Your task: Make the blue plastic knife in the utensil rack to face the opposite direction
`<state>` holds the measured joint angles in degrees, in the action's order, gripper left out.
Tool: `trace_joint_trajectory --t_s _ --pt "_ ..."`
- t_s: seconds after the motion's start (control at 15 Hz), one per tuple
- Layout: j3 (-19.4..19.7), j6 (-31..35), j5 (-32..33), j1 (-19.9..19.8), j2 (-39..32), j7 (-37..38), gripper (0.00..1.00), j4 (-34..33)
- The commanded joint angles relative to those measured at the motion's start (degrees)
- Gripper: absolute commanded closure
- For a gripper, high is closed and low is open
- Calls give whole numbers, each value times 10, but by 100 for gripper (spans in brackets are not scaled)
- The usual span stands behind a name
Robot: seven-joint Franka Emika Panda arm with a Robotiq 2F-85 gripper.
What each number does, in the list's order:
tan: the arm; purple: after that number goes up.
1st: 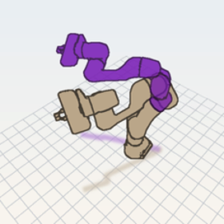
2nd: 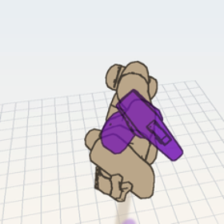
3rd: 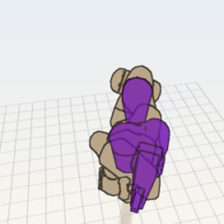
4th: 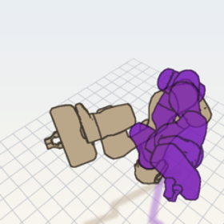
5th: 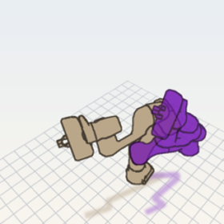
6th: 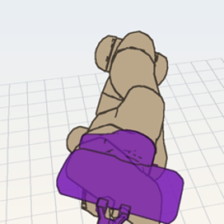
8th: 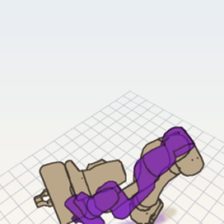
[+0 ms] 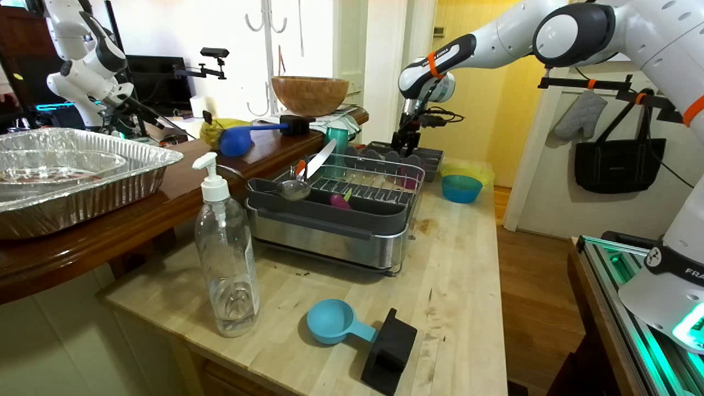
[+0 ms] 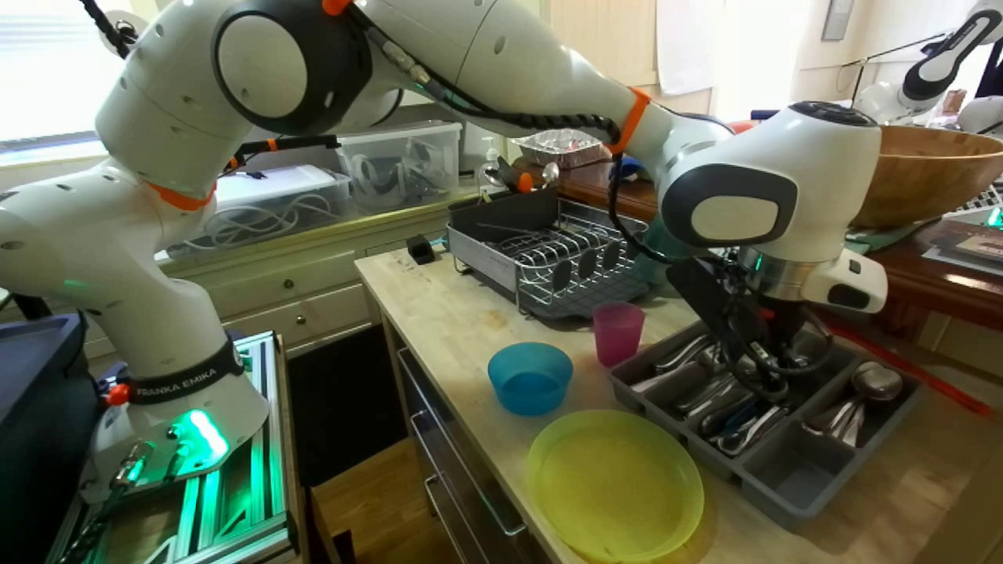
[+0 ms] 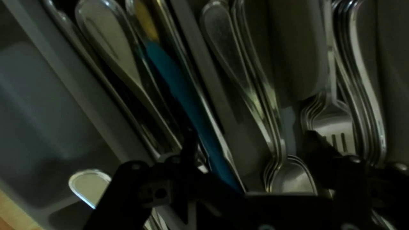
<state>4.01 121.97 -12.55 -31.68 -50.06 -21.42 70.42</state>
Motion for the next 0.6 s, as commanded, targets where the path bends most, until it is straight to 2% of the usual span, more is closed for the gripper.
trace_joint_trajectory --t_s 0.0,0.07,0.13,0.27,0.4,0.53 --pt "-5 -29 -5 -10 -9 -8 34 -13" --pt "-5 -29 -5 -11 -9 -8 38 -13" --pt "-5 -32 -5 -13 -8 -8 31 -13" --pt "-5 -36 -5 -13 -9 -7 24 -14" --pt "-6 -40 -6 -14 -9 -6 24 -16" --pt "-6 -44 -7 -14 -9 -5 36 -17"
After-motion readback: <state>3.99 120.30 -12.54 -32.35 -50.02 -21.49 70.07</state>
